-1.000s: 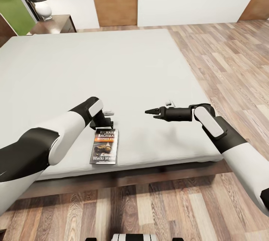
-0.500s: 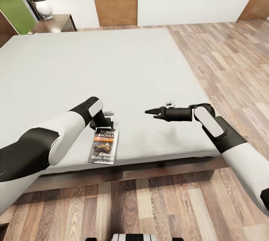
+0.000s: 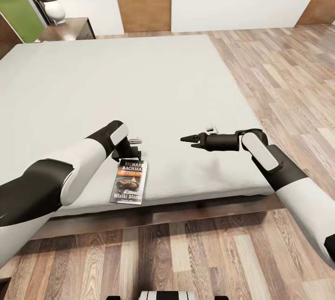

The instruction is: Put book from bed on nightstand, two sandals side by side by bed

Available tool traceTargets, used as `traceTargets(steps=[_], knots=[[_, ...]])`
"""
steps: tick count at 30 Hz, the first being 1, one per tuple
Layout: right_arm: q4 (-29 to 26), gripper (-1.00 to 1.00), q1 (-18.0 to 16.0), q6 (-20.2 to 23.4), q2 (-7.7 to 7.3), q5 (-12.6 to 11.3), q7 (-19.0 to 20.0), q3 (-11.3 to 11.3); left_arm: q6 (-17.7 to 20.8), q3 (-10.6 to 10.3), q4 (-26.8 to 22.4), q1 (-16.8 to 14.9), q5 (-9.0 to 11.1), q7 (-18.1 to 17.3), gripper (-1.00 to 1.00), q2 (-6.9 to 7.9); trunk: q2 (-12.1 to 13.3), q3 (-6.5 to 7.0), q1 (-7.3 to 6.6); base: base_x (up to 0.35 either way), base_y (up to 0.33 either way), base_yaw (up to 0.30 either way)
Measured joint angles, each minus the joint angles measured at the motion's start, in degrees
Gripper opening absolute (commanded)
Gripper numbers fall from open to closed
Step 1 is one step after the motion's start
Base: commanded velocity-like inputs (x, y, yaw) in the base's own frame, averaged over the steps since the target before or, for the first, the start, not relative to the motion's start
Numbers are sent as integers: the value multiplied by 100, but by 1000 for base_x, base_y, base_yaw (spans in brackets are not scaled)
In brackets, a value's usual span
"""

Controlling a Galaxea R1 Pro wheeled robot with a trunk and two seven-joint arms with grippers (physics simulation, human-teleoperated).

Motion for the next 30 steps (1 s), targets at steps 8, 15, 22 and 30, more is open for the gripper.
traceTargets(steps=[8, 15, 22, 30], knots=[[0, 100, 0, -2, 0, 0, 0, 0, 0, 0, 0, 0, 0, -1, 100, 0, 0, 0, 0, 0, 0, 0], [0, 100, 0, -4, 0, 0, 0, 0, 2, -2, 0, 0, 0, -3, 100, 2, 0, 0, 0, 0, 0, 0], [0, 100, 0, -1, 0, 0, 0, 0, -2, -3, -1, 0, 3, -2, 100, 3, 0, 0, 1, -25, 0, 0], [0, 100, 0, -2, 0, 0, 0, 0, -2, -2, 0, 0, 3, -3, 100, 1, 0, 0, 0, -29, 0, 0]])
